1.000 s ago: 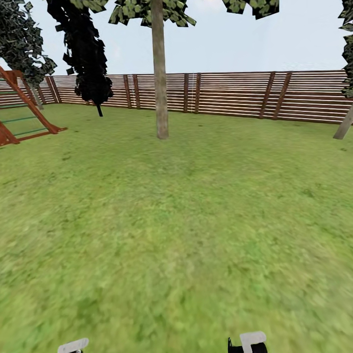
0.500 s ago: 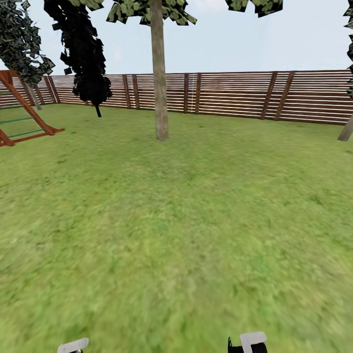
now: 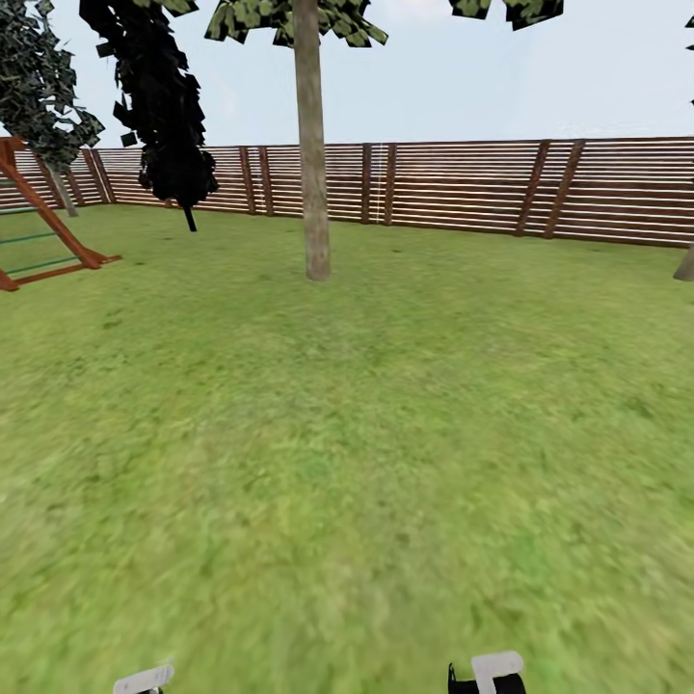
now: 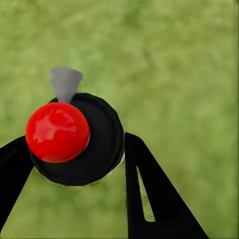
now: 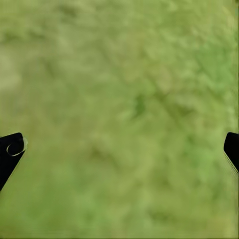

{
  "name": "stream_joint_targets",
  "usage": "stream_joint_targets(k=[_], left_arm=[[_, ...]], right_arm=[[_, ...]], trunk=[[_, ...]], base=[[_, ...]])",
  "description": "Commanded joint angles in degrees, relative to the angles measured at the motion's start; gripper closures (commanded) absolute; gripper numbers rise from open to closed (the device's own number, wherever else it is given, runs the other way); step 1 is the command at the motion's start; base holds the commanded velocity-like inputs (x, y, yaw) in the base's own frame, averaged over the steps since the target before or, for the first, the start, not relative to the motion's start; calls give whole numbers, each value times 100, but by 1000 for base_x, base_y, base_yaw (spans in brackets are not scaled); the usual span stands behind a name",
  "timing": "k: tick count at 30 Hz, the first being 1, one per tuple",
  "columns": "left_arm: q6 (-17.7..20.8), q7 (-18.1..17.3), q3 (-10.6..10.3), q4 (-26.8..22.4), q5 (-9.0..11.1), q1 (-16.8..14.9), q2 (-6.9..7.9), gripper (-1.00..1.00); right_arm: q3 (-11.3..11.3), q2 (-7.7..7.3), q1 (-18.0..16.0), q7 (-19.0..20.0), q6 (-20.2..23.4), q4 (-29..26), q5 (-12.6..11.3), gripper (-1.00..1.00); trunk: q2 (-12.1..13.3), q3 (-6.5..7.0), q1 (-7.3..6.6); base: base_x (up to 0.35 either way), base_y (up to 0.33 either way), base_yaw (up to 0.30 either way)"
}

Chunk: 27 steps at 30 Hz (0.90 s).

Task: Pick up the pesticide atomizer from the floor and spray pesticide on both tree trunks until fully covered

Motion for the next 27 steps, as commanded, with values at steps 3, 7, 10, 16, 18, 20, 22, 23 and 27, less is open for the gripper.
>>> stream_joint_targets(k=[3,7,10,16,18,20,22,23,27], left_arm=[[-3,0,1,-1,2,-2,-3,100],[-1,0,-1,-1,2,0,-6,100],[0,0,1,1,2,-2,-4,100],[1,0,0,1,2,-2,-6,100],[1,0,0,0,2,-2,-7,100],[-3,0,1,0,2,-2,-6,100],[-5,0,0,1,-3,-2,-7,100],[-5,0,0,0,-5,-2,-5,100],[-6,0,1,0,-6,-2,-4,100]], right_arm=[[0,0,0,0,0,0,0,-100],[0,0,0,0,0,0,0,-100],[0,0,0,0,0,0,0,-100],[0,0,0,0,0,-2,0,-100],[0,0,0,0,0,-1,0,-100],[0,0,0,0,0,0,0,-100],[0,0,0,0,1,-1,0,-100],[0,0,0,0,2,-1,0,-100],[0,0,0,0,0,0,0,-100]], trunk=[[0,0,0],[0,0,0],[0,0,0],[0,0,0],[0,0,0],[0,0,0],[0,0,0],[0,0,0],[0,0,0]], base=[[338,0,0],[338,0,0],[338,0,0],[338,0,0],[338,0,0],[338,0,0],[338,0,0],[338,0,0],[338,0,0]])
